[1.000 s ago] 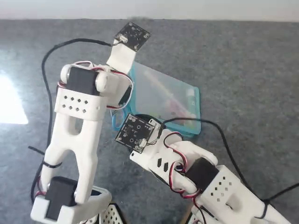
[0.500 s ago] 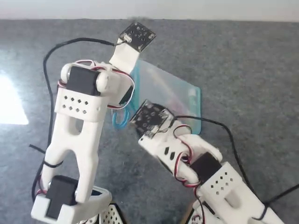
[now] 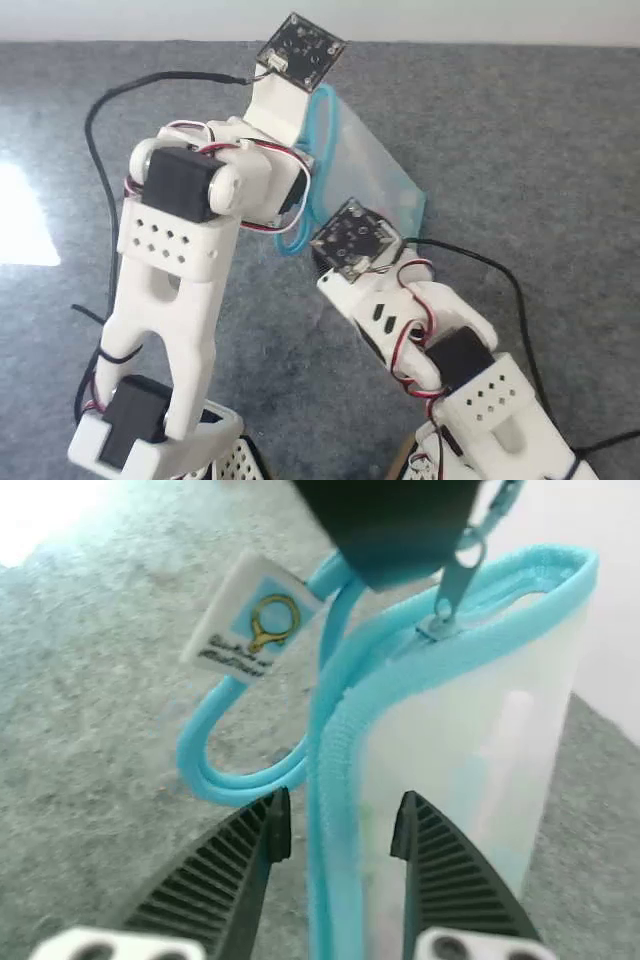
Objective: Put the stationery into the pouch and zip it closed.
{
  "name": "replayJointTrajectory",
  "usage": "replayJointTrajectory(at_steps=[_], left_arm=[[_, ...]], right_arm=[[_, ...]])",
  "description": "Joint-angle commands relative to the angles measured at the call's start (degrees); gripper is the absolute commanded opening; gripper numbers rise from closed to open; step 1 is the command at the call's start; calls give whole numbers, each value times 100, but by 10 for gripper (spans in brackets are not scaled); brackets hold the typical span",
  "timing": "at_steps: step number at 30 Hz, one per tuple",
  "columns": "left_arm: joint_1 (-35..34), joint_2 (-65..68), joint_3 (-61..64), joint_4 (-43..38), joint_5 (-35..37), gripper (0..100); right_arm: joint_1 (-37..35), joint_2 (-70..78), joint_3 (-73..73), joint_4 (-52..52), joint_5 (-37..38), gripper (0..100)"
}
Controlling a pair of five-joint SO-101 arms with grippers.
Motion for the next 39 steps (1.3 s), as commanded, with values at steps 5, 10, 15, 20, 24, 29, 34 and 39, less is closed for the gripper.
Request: replayJointTrajectory(at_steps=[5,10,15,20,24,29,34,39], left_arm=[[492,-141,-901,185,510,10],[668,-79,-1516,105,1530,10],[862,-79,-1675,-668,2813,11],[1231,-70,-1349,-1380,3429,11],[1266,-132,-1147,-1196,3288,11],[897,-70,-989,-360,2277,11],[835,-79,-224,70,835,11],[879,-79,857,53,448,10]], right_arm=[[611,-207,97,-330,-510,165],[1042,-242,378,-690,-1178,165],[2009,-259,360,-699,-1925,165],[2097,-462,369,-708,-1934,165],[2079,-787,510,-664,-1336,165],[2088,-1367,818,-479,-598,165],[2053,-1974,615,286,-202,165],[1604,-2062,220,1147,-185,165]])
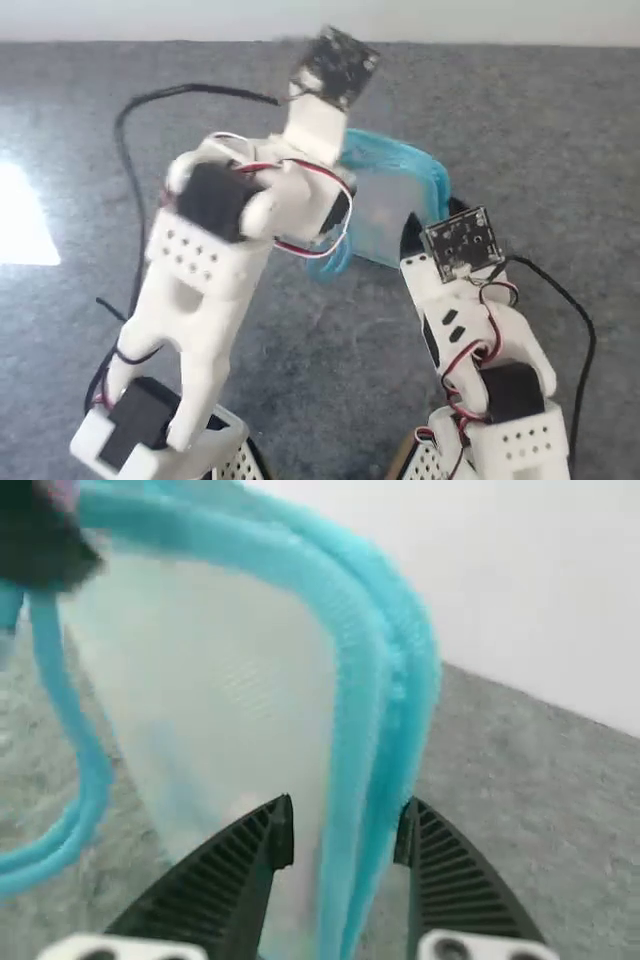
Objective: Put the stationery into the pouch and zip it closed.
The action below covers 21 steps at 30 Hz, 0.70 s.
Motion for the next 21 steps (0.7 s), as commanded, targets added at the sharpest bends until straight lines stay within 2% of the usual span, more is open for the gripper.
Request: replayJointTrajectory(at_steps=[1,6,11,14,17,21], left_arm=[[9,-88,541,26,-378,10],[-26,-132,1059,35,-738,10],[9,-132,1481,-53,-941,10],[18,-132,1780,-334,-941,10],[18,-132,2079,-642,-941,10],[18,-123,2316,-747,-949,10]], right_arm=[[-391,-127,-448,409,88,166],[-136,-171,-756,752,62,166],[-189,-110,-2031,1886,-88,166],[-470,-101,-1969,1815,-9,191],[-1077,-101,-1741,1666,-18,236],[-1560,-119,-1697,1490,70,236]])
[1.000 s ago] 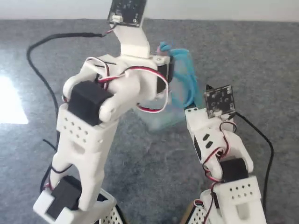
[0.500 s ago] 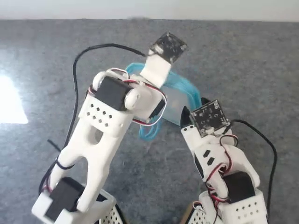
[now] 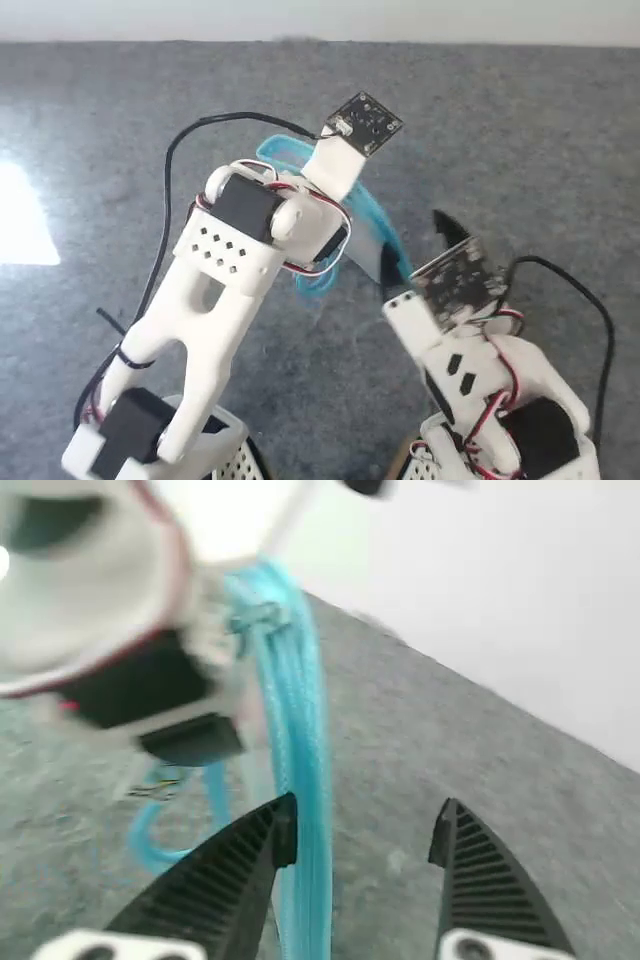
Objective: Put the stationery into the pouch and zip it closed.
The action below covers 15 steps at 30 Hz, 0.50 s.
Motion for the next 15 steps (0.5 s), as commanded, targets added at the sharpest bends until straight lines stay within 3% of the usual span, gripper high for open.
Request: replayJointTrajectory(at_steps=[1,15], left_arm=[[35,62,338,-97,-79,10],[158,105,347,-211,-79,10]], right_arm=[[-268,75,-53,-356,158,236],[-303,75,-44,-840,466,234]])
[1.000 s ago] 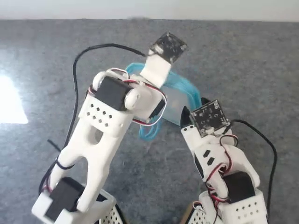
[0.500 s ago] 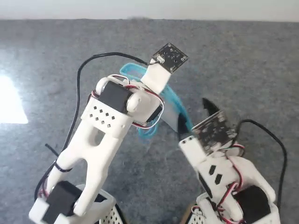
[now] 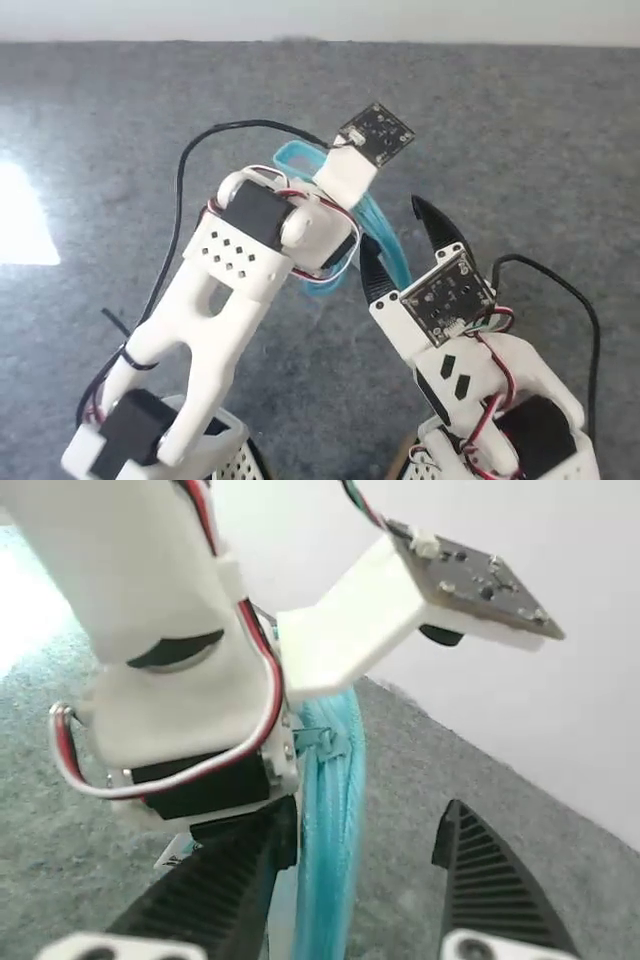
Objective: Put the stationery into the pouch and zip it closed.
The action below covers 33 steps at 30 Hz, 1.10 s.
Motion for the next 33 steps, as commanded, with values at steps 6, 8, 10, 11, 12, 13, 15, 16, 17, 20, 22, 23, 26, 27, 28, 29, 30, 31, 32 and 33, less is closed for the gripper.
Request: replayJointTrajectory(at_steps=[6,8,10,11,12,13,15,16,17,20,22,23,26,27,28,29,30,31,32,33], left_arm=[[9,123,189,-62,-62,10],[9,123,189,-35,-62,10],[9,123,189,-26,-62,10],[9,123,189,-26,-62,10],[9,123,189,-18,-62,10],[9,123,189,-18,-88,10],[9,123,189,-18,-158,10],[0,123,189,-18,-158,10],[-26,123,189,-26,-158,10],[-70,123,198,-26,-167,10],[-88,123,198,-18,-176,10],[-97,123,198,-18,-176,10],[-105,123,189,-18,-176,10],[-105,123,189,-18,-176,10],[-105,123,189,-18,-176,10],[-97,123,198,-18,-176,10],[-88,123,233,-18,-176,10],[-88,123,259,-44,-176,10],[-88,123,277,-53,-176,10],[-97,123,295,-53,-176,10]], right_arm=[[-40,75,-18,-303,466,177],[-31,75,53,-321,466,139],[-31,75,211,-444,466,135],[-31,75,308,-532,466,146],[-22,75,387,-620,466,160],[-13,92,440,-673,466,176],[-13,233,440,-716,466,197],[-13,347,440,-752,466,199],[-13,418,440,-804,466,199],[-4,558,369,-866,431,197],[-13,567,299,-875,448,180],[-13,558,281,-884,457,161],[-31,593,167,-884,457,114],[-31,602,158,-884,457,106],[-40,593,158,-884,457,99],[-40,567,149,-884,457,94],[-48,558,132,-884,457,80],[-48,558,88,-875,457,57],[-48,558,62,-857,448,17],[-48,558,44,-857,422,0]])
